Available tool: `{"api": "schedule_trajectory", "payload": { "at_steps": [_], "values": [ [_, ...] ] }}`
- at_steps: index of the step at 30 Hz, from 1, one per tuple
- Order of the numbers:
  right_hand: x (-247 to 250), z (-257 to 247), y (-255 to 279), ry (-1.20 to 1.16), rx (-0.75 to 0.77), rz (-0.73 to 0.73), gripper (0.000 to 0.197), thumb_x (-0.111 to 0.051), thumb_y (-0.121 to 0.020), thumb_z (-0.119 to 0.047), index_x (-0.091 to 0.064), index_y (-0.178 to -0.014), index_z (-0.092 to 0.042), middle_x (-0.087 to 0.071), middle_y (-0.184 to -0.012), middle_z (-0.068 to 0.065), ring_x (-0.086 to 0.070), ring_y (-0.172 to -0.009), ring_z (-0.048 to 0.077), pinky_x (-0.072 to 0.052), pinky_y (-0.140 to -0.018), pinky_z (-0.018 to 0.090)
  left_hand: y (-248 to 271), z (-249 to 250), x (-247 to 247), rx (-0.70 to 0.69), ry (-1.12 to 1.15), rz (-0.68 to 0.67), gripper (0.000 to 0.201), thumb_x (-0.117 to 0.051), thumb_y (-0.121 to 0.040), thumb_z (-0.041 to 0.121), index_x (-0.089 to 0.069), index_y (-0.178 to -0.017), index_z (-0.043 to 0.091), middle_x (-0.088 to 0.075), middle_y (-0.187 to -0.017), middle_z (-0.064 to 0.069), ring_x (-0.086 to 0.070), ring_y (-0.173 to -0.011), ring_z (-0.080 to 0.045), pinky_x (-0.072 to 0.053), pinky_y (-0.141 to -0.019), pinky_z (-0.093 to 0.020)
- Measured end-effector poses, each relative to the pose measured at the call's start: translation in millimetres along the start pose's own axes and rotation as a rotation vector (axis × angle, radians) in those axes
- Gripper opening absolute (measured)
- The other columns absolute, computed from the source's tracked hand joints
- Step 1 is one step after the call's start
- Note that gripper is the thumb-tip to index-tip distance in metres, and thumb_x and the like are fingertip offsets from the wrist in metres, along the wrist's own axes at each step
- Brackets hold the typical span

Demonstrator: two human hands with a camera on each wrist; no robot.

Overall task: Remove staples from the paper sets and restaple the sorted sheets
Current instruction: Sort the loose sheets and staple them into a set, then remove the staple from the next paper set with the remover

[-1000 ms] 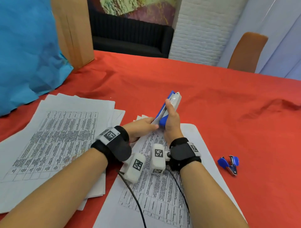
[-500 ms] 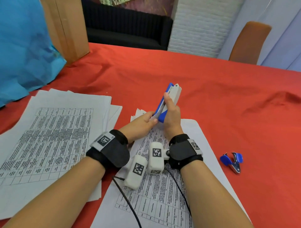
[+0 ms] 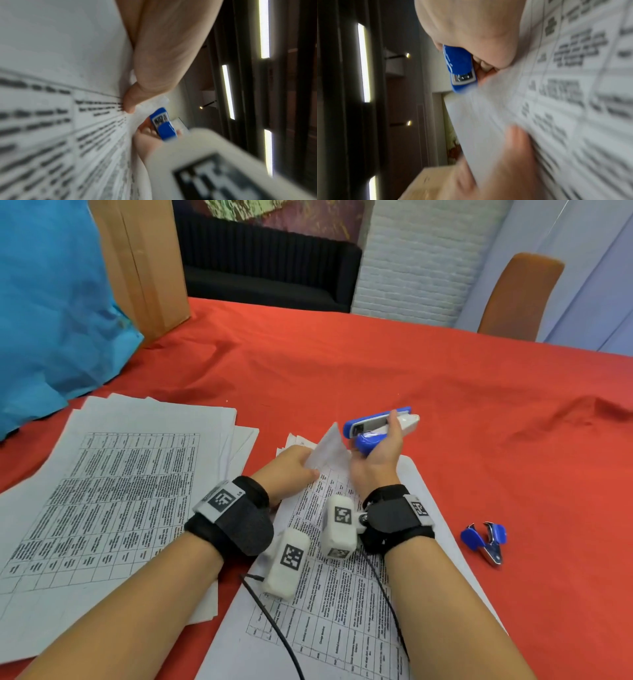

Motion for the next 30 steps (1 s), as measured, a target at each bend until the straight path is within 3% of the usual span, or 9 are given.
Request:
{"api": "schedule_trajectory", "payload": {
  "at_steps": [5,8,11,15,18,25,27,29,30],
  "values": [
    [13.9,-82.5,-1.8,0.256,0.148,0.026,0.010,-0.060,-0.090,-0.034,-0.056,-0.092,-0.026,-0.056,-0.082,-0.002,-0.057,-0.072,0.014,-0.047,-0.068,0.031,8.7,-2.5,6.5,0.075,0.406,-0.046,0.019,-0.046,-0.097,0.004,-0.058,-0.112,0.003,-0.068,-0.096,-0.011,-0.067,-0.081,-0.023,-0.057,-0.072,-0.038],
    [32.3,-128.9,-3.7,0.777,0.123,0.085,0.022,-0.062,-0.088,-0.033,-0.057,-0.098,-0.014,-0.052,-0.075,0.002,-0.053,-0.064,0.019,-0.044,-0.061,0.030,11.6,10.9,32.4,0.042,0.470,0.077,0.016,-0.048,-0.096,0.005,-0.059,-0.109,0.006,-0.069,-0.094,-0.012,-0.068,-0.079,-0.027,-0.055,-0.081,-0.048],
    [55.4,-154.6,-9.3,1.357,0.011,0.145,0.041,-0.063,-0.086,-0.034,-0.058,-0.114,-0.004,-0.058,-0.080,0.009,-0.056,-0.070,0.025,-0.046,-0.069,0.035,19.0,24.6,81.0,0.010,0.480,0.224,0.019,-0.046,-0.097,0.002,-0.059,-0.111,0.003,-0.067,-0.091,-0.013,-0.069,-0.068,-0.021,-0.057,-0.068,-0.038],
    [63.5,-157.9,4.4,2.075,-0.116,-0.004,0.047,-0.056,-0.093,-0.033,-0.053,-0.127,0.000,-0.057,-0.116,0.015,-0.051,-0.096,0.026,-0.038,-0.078,0.029,27.4,18.1,172.0,0.085,0.178,0.467,0.025,-0.054,-0.091,0.004,-0.058,-0.115,-0.004,-0.061,-0.109,-0.021,-0.059,-0.100,-0.034,-0.045,-0.095,-0.049],
    [57.7,-157.3,16.2,2.207,-0.120,-0.073,0.051,-0.050,-0.097,-0.036,-0.050,-0.132,0.001,-0.050,-0.139,0.016,-0.051,-0.121,0.030,-0.037,-0.085,0.030,40.2,6.4,215.2,0.248,-0.282,0.515,0.027,-0.062,-0.089,0.015,-0.060,-0.110,-0.002,-0.059,-0.111,-0.018,-0.056,-0.108,-0.037,-0.045,-0.091,-0.043],
    [36.9,-189.2,26.6,2.180,0.128,-0.060,0.039,-0.055,-0.093,-0.036,-0.059,-0.110,-0.001,-0.060,-0.104,0.016,-0.052,-0.091,0.030,-0.041,-0.075,0.032,64.7,-57.4,255.0,0.614,-0.788,0.399,0.035,-0.055,-0.094,0.018,-0.059,-0.115,-0.010,-0.055,-0.126,-0.027,-0.052,-0.117,-0.035,-0.039,-0.092,-0.032],
    [43.0,-198.3,29.2,2.162,0.100,-0.065,0.036,-0.056,-0.092,-0.036,-0.056,-0.098,-0.001,-0.058,-0.087,0.012,-0.054,-0.081,0.028,-0.046,-0.071,0.035,49.5,-98.1,282.5,0.649,-0.699,0.420,0.057,-0.051,-0.094,0.043,-0.061,-0.112,-0.011,-0.056,-0.125,-0.028,-0.053,-0.115,-0.036,-0.039,-0.097,-0.034],
    [53.2,-204.4,33.0,2.143,0.029,-0.087,0.040,-0.057,-0.092,-0.037,-0.059,-0.101,0.002,-0.059,-0.083,0.012,-0.057,-0.074,0.026,-0.050,-0.066,0.034,-5.1,-186.0,335.5,0.613,-0.645,0.365,0.130,-0.019,-0.044,0.104,-0.065,-0.099,-0.005,-0.062,-0.124,-0.015,-0.056,-0.112,-0.031,-0.036,-0.104,-0.029],
    [57.9,-206.0,34.9,2.131,-0.002,-0.105,0.041,-0.057,-0.091,-0.038,-0.059,-0.104,0.001,-0.060,-0.083,0.011,-0.057,-0.071,0.024,-0.051,-0.063,0.032,-13.8,-191.9,330.5,0.585,-0.635,0.305,0.146,-0.001,-0.030,0.106,-0.063,-0.096,-0.009,-0.066,-0.121,-0.002,-0.055,-0.115,-0.030,-0.031,-0.106,-0.022]
  ]
}}
Point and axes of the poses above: each hand's wrist, its own y-axis away from the middle knuckle, its own x-axis out of the back of the hand, z = x × y, the point moved 6 cm from there along -y, towards the middle knuckle
